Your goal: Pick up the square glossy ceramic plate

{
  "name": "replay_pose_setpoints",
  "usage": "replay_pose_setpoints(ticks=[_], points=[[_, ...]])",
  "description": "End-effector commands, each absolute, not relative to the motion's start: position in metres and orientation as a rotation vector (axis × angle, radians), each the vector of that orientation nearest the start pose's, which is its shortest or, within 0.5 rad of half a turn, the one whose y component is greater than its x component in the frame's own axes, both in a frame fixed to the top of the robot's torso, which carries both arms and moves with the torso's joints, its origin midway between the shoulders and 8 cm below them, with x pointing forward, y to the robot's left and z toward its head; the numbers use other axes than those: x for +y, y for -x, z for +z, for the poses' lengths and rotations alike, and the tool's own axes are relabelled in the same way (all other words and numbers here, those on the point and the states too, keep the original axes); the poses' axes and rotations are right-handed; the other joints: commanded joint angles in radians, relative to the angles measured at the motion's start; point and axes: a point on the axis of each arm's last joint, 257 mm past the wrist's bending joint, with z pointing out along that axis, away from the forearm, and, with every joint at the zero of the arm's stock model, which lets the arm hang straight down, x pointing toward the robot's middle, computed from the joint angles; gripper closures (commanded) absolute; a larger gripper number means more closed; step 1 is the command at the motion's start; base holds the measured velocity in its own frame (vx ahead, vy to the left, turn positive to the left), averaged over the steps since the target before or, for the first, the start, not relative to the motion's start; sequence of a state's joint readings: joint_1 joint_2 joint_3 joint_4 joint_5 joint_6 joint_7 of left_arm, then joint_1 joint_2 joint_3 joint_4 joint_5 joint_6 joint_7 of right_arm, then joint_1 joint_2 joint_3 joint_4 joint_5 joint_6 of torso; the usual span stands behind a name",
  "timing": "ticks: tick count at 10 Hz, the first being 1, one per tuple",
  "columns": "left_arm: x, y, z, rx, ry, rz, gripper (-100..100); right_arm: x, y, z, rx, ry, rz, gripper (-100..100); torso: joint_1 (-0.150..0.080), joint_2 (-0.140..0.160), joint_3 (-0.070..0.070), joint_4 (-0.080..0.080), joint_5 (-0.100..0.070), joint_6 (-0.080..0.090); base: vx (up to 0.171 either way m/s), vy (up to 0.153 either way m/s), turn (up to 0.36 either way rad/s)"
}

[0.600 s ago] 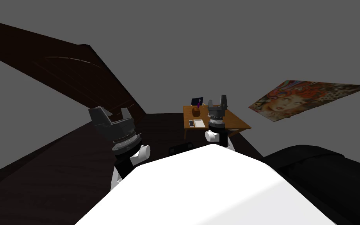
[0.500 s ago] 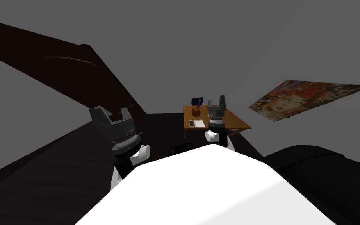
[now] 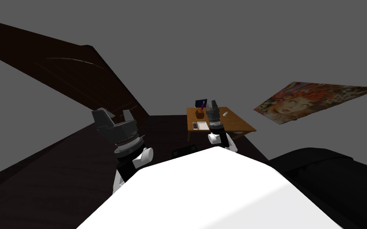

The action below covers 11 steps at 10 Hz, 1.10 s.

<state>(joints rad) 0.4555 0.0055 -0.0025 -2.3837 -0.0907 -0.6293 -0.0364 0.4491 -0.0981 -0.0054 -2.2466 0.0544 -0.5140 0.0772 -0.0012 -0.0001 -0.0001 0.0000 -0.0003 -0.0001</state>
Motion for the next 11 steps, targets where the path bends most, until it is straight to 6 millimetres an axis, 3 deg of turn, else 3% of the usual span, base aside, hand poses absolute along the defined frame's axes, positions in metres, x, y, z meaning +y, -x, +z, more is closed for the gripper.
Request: replay_pose_setpoints(ticks=[1, 2, 3, 5, 6, 8, 9, 11], points=[[0.249, -0.298, 0.101, 0.483, 0.366, -1.282, 0, -0.25, -0.369, 0.004, 0.809, -0.486, 1.176, -100, 0.0, 0.0, 0.0, 0.0, 0.0, 0.0, -0.004, -0.019, 0.018], [0.249, -0.298, 0.101, 0.483, 0.366, -1.282, 0, -0.241, -0.379, -0.01, 0.868, -0.478, 1.149, -100, 0.0, 0.0, 0.0, 0.0, 0.0, 0.0, -0.003, -0.02, 0.017], [0.249, -0.298, 0.101, 0.483, 0.366, -1.282, 0, -0.241, -0.379, -0.01, 0.868, -0.478, 1.149, -100, 0.0, 0.0, 0.0, 0.0, 0.0, 0.0, -0.002, -0.013, 0.006], [0.249, -0.298, 0.101, 0.483, 0.366, -1.282, 0, -0.223, -0.398, -0.045, 0.994, -0.456, 1.085, -100, 0.0, 0.0, 0.0, 0.0, 0.0, 0.0, -0.005, -0.017, 0.018], [0.249, -0.298, 0.101, 0.483, 0.366, -1.282, 0, -0.223, -0.398, -0.045, 0.995, -0.456, 1.084, -100, 0.0, 0.0, 0.0, 0.0, 0.0, 0.0, -0.004, -0.015, 0.01], [0.249, -0.298, 0.101, 0.483, 0.366, -1.282, 0, -0.204, -0.416, -0.085, 1.129, -0.429, 1.01, -100, 0.0, 0.0, 0.0, 0.0, 0.0, 0.0, -0.004, -0.016, 0.018], [0.249, -0.298, 0.101, 0.483, 0.366, -1.282, 0, -0.204, -0.416, -0.086, 1.131, -0.424, 1.005, -100, 0.0, 0.0, 0.0, 0.0, 0.0, 0.0, -0.004, -0.018, 0.012], [0.249, -0.298, 0.101, 0.483, 0.366, -1.282, 0, -0.185, -0.43, -0.126, 1.263, -0.382, 0.927, -100, 0.0, 0.0, 0.0, 0.0, 0.0, 0.0, -0.007, -0.022, 0.021]])
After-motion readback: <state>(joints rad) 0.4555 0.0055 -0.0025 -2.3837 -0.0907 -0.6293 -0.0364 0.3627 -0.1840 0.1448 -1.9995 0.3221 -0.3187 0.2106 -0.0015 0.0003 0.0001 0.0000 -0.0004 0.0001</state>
